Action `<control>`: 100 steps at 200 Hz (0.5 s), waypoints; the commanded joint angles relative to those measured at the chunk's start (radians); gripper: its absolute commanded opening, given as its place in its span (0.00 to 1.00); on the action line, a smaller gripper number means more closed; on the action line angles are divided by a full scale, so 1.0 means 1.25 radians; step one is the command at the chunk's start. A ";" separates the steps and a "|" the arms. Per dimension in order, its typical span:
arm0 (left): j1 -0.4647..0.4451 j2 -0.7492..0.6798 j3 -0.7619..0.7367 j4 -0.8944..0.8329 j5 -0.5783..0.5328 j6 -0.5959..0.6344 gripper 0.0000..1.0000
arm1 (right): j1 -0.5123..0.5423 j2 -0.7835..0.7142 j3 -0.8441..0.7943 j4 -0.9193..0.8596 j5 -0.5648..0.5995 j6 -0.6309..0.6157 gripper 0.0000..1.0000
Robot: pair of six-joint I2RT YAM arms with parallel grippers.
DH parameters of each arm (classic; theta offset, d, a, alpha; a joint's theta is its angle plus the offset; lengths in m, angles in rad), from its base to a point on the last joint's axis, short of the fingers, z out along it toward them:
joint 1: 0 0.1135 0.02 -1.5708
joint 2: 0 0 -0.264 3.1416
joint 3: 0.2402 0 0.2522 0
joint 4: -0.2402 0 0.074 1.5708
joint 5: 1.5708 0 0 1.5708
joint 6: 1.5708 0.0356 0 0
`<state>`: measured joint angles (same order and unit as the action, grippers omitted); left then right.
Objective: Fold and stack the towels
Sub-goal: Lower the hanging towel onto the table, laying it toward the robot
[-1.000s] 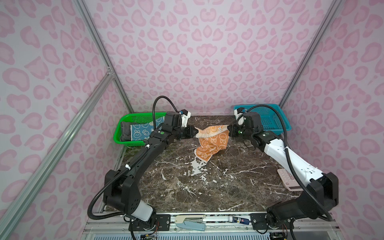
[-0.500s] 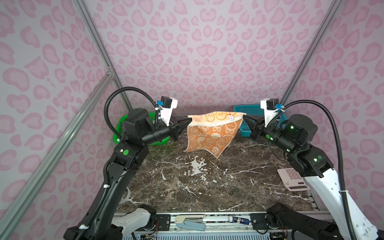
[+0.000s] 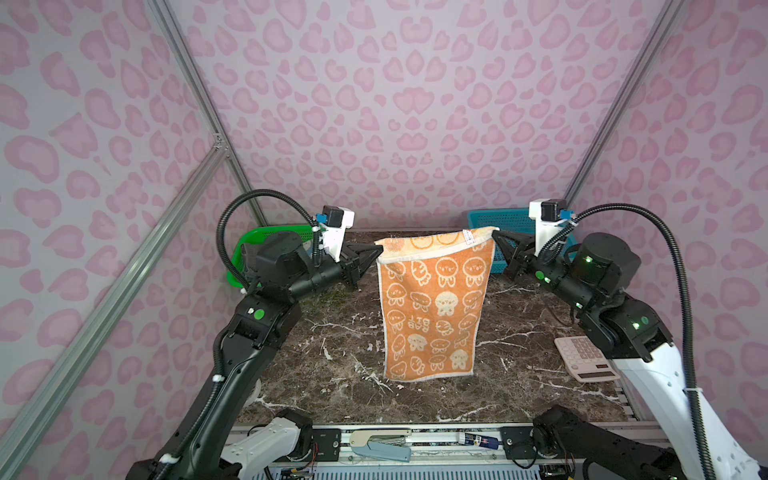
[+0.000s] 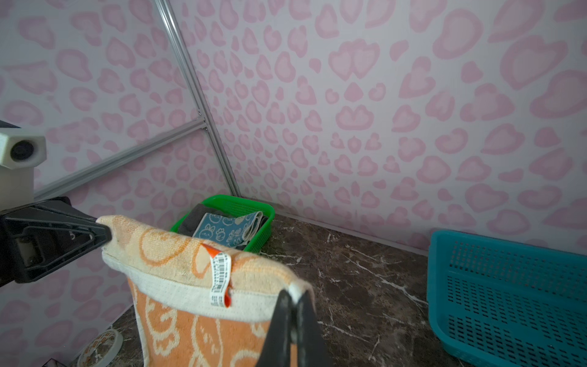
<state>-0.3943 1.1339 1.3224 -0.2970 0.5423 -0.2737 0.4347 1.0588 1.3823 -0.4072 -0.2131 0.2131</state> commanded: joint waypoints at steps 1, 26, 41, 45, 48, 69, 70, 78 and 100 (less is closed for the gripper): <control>0.008 0.092 -0.004 0.020 -0.068 -0.022 0.03 | -0.052 0.068 -0.032 0.038 -0.039 0.063 0.00; 0.032 0.250 0.050 0.031 -0.049 -0.026 0.03 | -0.118 0.201 -0.041 0.089 -0.087 0.095 0.00; 0.057 0.351 0.098 0.031 -0.022 -0.033 0.03 | -0.145 0.292 -0.012 0.098 -0.119 0.094 0.00; 0.065 0.380 0.112 0.031 -0.011 -0.036 0.03 | -0.150 0.314 -0.006 0.102 -0.124 0.093 0.00; 0.069 0.398 0.124 0.030 0.000 -0.037 0.03 | -0.152 0.330 -0.001 0.105 -0.128 0.092 0.00; 0.099 0.509 0.182 0.029 0.061 -0.052 0.03 | -0.160 0.414 0.027 0.108 -0.144 0.081 0.00; 0.100 0.513 0.184 0.028 0.064 -0.053 0.03 | -0.160 0.417 0.028 0.107 -0.144 0.080 0.00; 0.105 0.539 0.198 0.029 0.085 -0.053 0.03 | -0.160 0.436 0.034 0.099 -0.145 0.079 0.00; 0.106 0.576 0.204 0.022 0.126 -0.046 0.03 | -0.160 0.454 0.014 0.086 -0.166 0.084 0.00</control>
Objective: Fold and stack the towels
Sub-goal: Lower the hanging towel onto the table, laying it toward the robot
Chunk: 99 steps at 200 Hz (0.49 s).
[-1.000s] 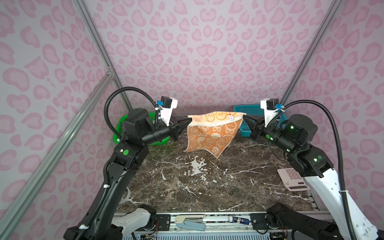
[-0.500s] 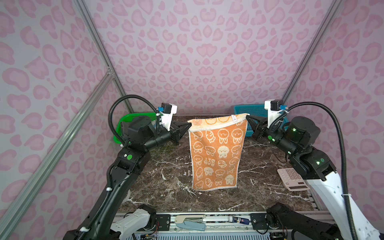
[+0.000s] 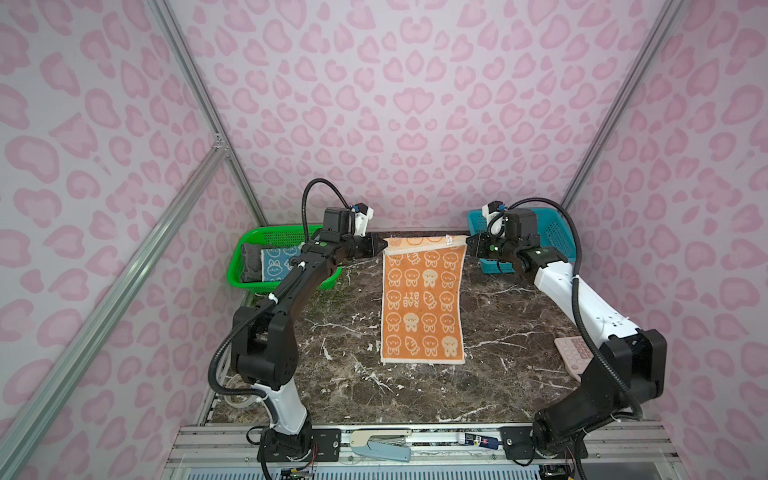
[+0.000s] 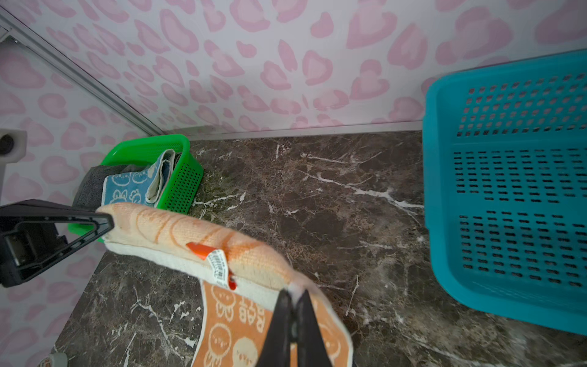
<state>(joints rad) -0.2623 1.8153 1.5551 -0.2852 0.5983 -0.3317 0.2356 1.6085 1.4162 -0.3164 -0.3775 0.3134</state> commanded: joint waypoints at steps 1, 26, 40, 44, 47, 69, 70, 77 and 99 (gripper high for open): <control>0.000 0.032 0.017 0.011 0.084 0.000 0.03 | -0.001 0.014 -0.015 0.014 -0.036 0.006 0.00; 0.000 0.026 -0.030 0.007 0.119 0.001 0.03 | 0.005 -0.009 -0.103 0.032 -0.048 0.041 0.00; 0.001 0.013 -0.070 0.003 0.132 0.002 0.03 | 0.011 -0.028 -0.159 0.035 -0.050 0.064 0.00; 0.001 0.007 -0.083 0.001 0.136 0.002 0.03 | 0.013 -0.034 -0.173 0.033 -0.050 0.068 0.00; 0.001 0.002 -0.093 0.002 0.140 0.000 0.03 | 0.013 -0.039 -0.183 0.031 -0.049 0.072 0.00; 0.000 -0.032 -0.162 -0.003 0.165 -0.010 0.03 | 0.029 -0.071 -0.245 0.002 -0.044 0.094 0.00; 0.001 -0.033 -0.163 -0.005 0.166 -0.010 0.03 | 0.030 -0.072 -0.247 0.001 -0.043 0.096 0.00; 0.000 -0.046 -0.203 -0.011 0.168 -0.012 0.03 | 0.034 -0.082 -0.264 -0.008 -0.043 0.102 0.00; 0.000 -0.089 -0.271 -0.021 0.166 -0.018 0.03 | 0.046 -0.121 -0.316 -0.014 -0.045 0.128 0.00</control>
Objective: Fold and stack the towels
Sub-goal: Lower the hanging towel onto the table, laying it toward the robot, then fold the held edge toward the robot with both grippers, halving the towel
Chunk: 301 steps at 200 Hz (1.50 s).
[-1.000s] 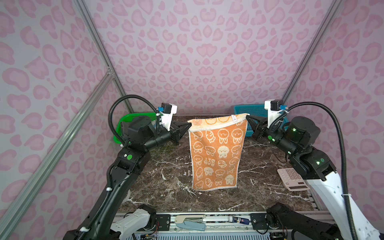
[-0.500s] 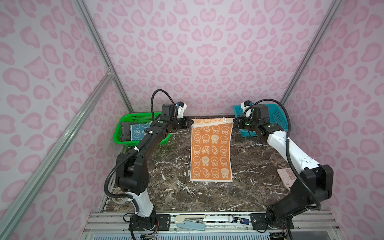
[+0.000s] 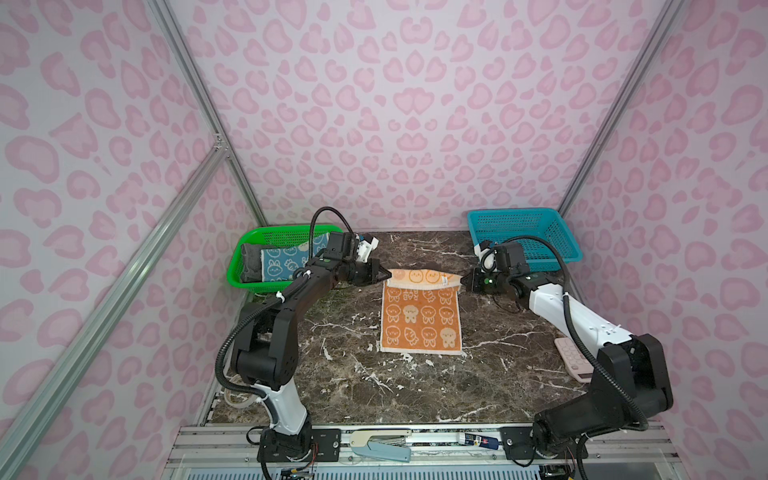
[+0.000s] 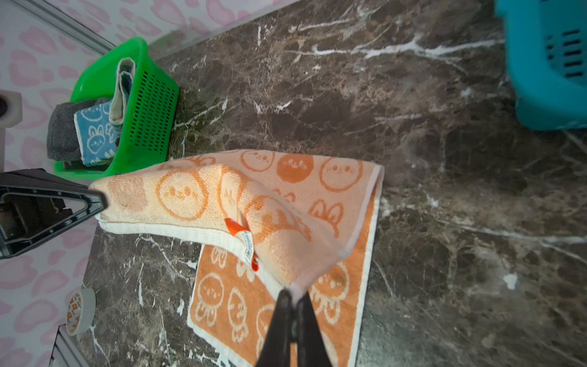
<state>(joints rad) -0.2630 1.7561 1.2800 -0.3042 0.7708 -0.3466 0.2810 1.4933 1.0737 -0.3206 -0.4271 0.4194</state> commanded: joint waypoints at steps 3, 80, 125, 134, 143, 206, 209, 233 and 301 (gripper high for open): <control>0.001 -0.047 -0.058 -0.007 0.026 -0.007 0.03 | 0.012 -0.035 -0.048 -0.010 -0.005 0.047 0.00; -0.009 -0.146 -0.205 -0.037 0.020 -0.012 0.03 | 0.047 -0.115 -0.187 -0.020 0.011 0.100 0.00; -0.025 -0.138 -0.273 -0.028 -0.002 -0.018 0.03 | 0.060 -0.144 -0.245 -0.021 0.017 0.119 0.00; -0.029 -0.130 -0.279 -0.032 -0.012 -0.014 0.03 | 0.062 -0.146 -0.255 -0.017 0.016 0.125 0.00; -0.034 -0.124 -0.284 -0.035 -0.022 -0.012 0.03 | 0.066 -0.148 -0.264 -0.015 0.014 0.132 0.00; -0.050 -0.093 -0.292 -0.069 -0.069 0.005 0.03 | 0.102 -0.128 -0.332 0.036 0.018 0.196 0.00; -0.050 -0.091 -0.292 -0.070 -0.071 0.006 0.03 | 0.104 -0.126 -0.334 0.039 0.018 0.199 0.00; -0.051 -0.076 -0.291 -0.082 -0.094 0.013 0.03 | 0.118 -0.104 -0.346 0.059 0.021 0.218 0.00; -0.065 -0.057 -0.294 -0.112 -0.115 0.025 0.06 | 0.144 -0.093 -0.343 0.009 0.078 0.211 0.00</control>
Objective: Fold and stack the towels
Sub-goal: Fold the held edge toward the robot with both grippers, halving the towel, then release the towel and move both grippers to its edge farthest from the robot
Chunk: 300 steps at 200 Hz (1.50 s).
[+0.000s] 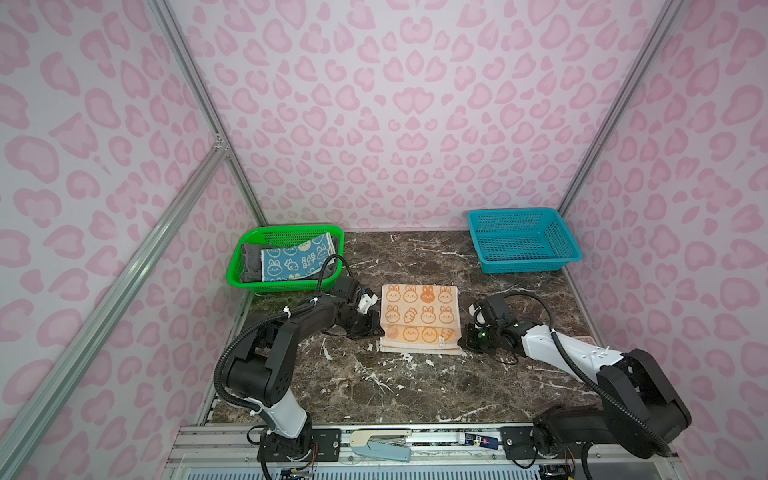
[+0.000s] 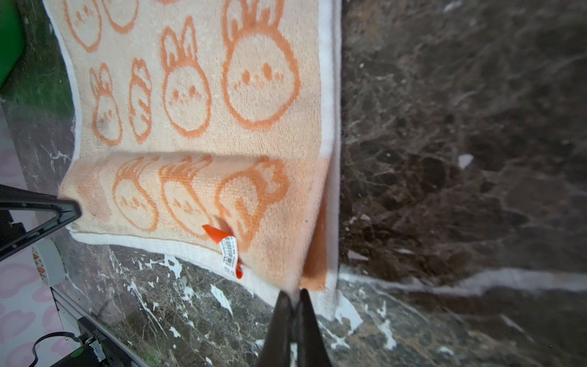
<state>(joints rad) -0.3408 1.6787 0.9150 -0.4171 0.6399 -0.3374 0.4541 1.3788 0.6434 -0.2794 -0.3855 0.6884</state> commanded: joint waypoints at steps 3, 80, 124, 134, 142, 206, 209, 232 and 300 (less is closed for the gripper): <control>-0.002 0.005 -0.001 -0.022 -0.011 0.019 0.07 | 0.006 -0.001 0.001 -0.028 0.047 -0.005 0.00; -0.003 0.004 0.049 -0.117 -0.097 0.022 0.46 | 0.007 0.009 0.043 -0.089 0.096 -0.068 0.18; -0.003 -0.029 0.146 -0.152 -0.154 0.020 0.65 | -0.002 -0.011 0.117 -0.128 0.147 -0.137 0.43; -0.003 -0.027 0.177 -0.152 -0.166 0.026 0.68 | -0.012 -0.004 0.131 -0.118 0.152 -0.148 0.46; -0.002 -0.020 0.204 -0.151 -0.176 0.032 0.70 | -0.024 0.009 0.150 -0.110 0.153 -0.156 0.48; 0.015 0.153 0.408 -0.075 -0.255 0.046 0.76 | -0.104 0.242 0.356 -0.069 0.161 -0.216 0.45; 0.016 0.163 0.414 -0.069 -0.254 0.042 0.76 | -0.104 0.254 0.372 -0.072 0.160 -0.219 0.45; 0.022 0.241 0.472 -0.059 -0.253 0.028 0.75 | -0.110 0.331 0.437 -0.064 0.165 -0.225 0.45; 0.023 0.368 0.540 -0.043 -0.233 0.026 0.63 | -0.113 0.476 0.528 -0.040 0.170 -0.203 0.43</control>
<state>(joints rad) -0.3134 2.1063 1.5707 -0.4927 0.3412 -0.3054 0.3122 1.9381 1.2865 -0.3424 -0.1909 0.4271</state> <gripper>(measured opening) 0.631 0.429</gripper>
